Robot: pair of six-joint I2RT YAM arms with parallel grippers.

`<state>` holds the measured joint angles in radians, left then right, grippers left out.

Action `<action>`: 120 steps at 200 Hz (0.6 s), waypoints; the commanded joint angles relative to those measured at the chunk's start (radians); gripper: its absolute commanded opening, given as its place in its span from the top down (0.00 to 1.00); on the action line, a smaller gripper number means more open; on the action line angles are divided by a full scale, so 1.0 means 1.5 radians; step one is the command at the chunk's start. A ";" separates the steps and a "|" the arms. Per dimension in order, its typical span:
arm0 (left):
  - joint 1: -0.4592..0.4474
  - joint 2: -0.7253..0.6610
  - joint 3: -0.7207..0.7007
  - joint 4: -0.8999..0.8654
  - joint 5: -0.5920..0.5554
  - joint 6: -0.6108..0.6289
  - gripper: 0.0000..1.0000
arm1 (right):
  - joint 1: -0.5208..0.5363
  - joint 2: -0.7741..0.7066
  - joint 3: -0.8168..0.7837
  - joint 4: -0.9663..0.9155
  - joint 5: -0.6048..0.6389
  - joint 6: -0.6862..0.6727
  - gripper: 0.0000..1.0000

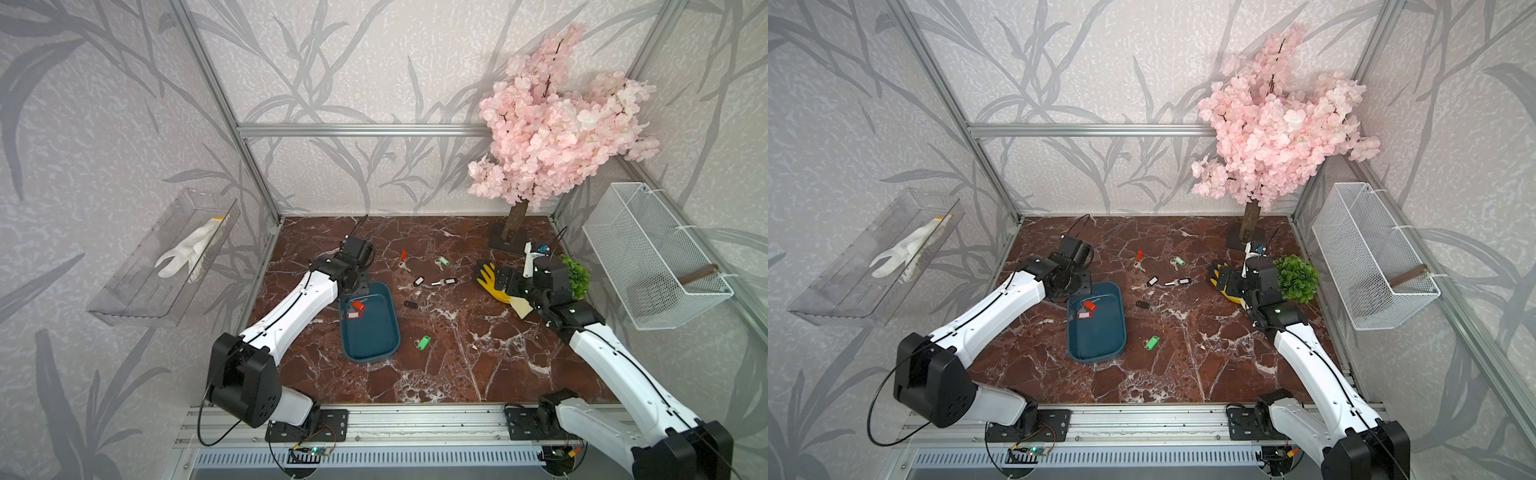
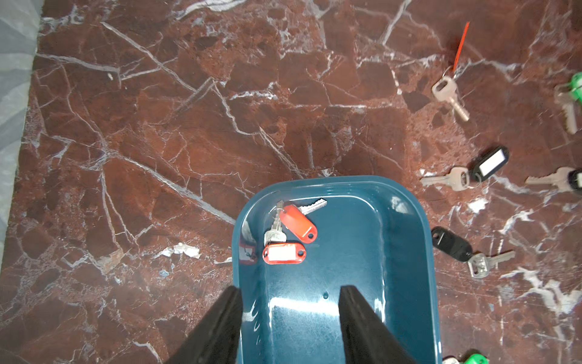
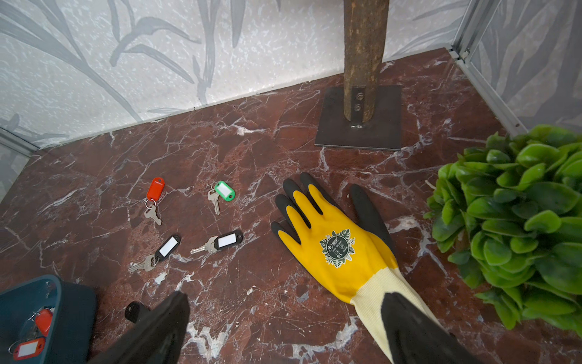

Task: Take the keys out of the storage box
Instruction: Pick up the key from the storage box.

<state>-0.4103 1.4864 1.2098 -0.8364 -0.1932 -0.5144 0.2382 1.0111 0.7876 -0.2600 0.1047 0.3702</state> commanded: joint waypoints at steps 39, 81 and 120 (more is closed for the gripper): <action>0.001 0.124 0.023 -0.013 -0.005 0.007 0.53 | -0.003 -0.004 -0.010 0.009 0.001 -0.002 0.01; 0.002 0.157 0.013 -0.014 -0.023 0.000 0.56 | -0.003 -0.006 -0.015 0.010 0.006 -0.003 0.01; 0.002 0.184 0.008 -0.011 -0.045 -0.007 0.59 | -0.003 -0.004 -0.016 0.012 0.000 0.000 0.01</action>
<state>-0.4103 1.7329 1.2156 -0.8379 -0.2192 -0.5140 0.2375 1.0111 0.7753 -0.2588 0.1040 0.3702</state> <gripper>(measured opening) 0.420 0.993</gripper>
